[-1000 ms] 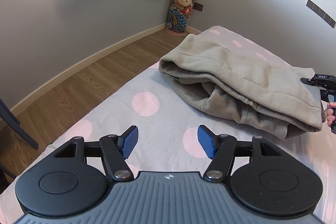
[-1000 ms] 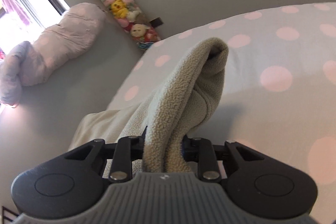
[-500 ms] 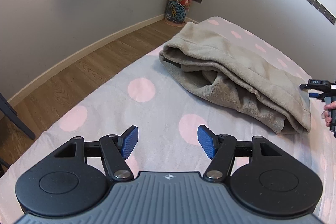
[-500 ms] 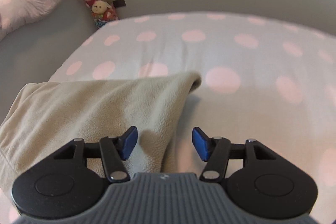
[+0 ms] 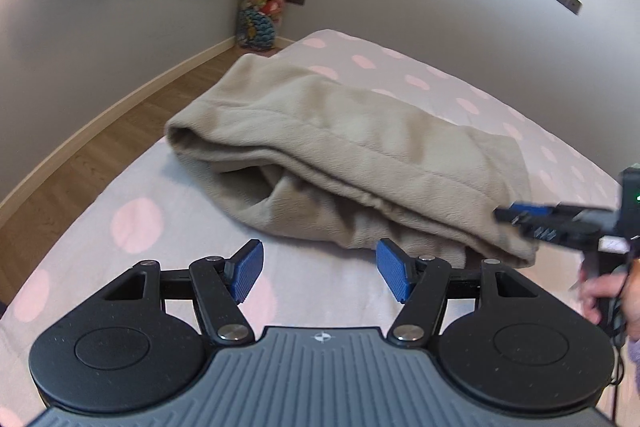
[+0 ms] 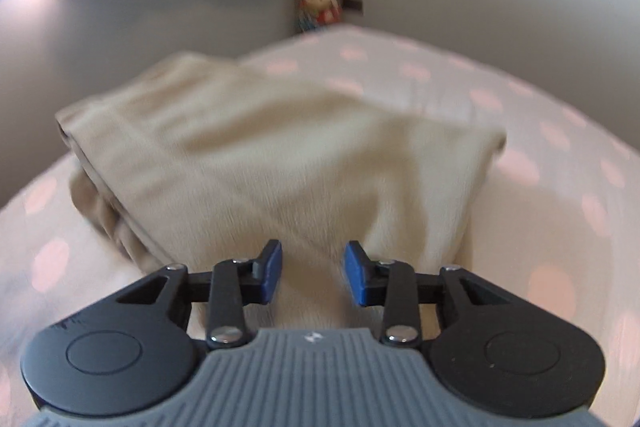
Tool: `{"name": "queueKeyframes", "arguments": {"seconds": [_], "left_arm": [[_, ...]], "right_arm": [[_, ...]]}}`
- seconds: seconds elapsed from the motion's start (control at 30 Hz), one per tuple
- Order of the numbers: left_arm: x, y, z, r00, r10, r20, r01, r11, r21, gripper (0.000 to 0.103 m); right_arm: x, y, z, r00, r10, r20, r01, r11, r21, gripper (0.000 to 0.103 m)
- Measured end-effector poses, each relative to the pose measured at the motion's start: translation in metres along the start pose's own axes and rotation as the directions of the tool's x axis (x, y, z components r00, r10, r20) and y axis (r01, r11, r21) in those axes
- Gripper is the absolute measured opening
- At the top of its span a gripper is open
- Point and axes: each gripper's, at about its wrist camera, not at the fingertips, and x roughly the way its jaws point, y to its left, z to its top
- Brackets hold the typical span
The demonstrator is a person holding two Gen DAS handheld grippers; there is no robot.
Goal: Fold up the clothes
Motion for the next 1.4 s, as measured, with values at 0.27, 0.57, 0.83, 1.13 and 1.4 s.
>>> {"name": "queueKeyframes", "arguments": {"seconds": [0.27,0.57,0.83,1.13,1.4], "left_arm": [[0.003,-0.020,-0.009,1.000,0.017,-0.004,-0.017,0.999,0.042,0.061],[-0.025,-0.044,-0.016,0.996,0.074,0.041,-0.076,0.995,0.058,0.063],[-0.059,-0.080,-0.003,0.986,0.147,0.075,-0.153,0.985,0.080,0.074],[-0.090,-0.107,-0.028,0.982,0.131,0.134,-0.143,0.986,0.081,0.074],[-0.112,-0.118,-0.066,0.984,0.125,0.129,-0.135,0.988,0.074,0.075]], "right_arm": [[0.009,-0.005,-0.024,0.999,-0.015,-0.040,0.016,0.999,0.047,0.037],[-0.074,0.009,-0.011,0.999,0.036,0.034,-0.039,0.993,0.109,0.056],[-0.165,0.031,0.005,0.991,0.011,0.132,-0.029,0.991,0.132,0.075],[-0.232,0.051,-0.027,0.976,-0.063,0.210,0.031,0.988,0.154,0.087],[-0.265,0.069,-0.078,0.968,-0.110,0.225,0.070,0.981,0.180,0.091]]}}
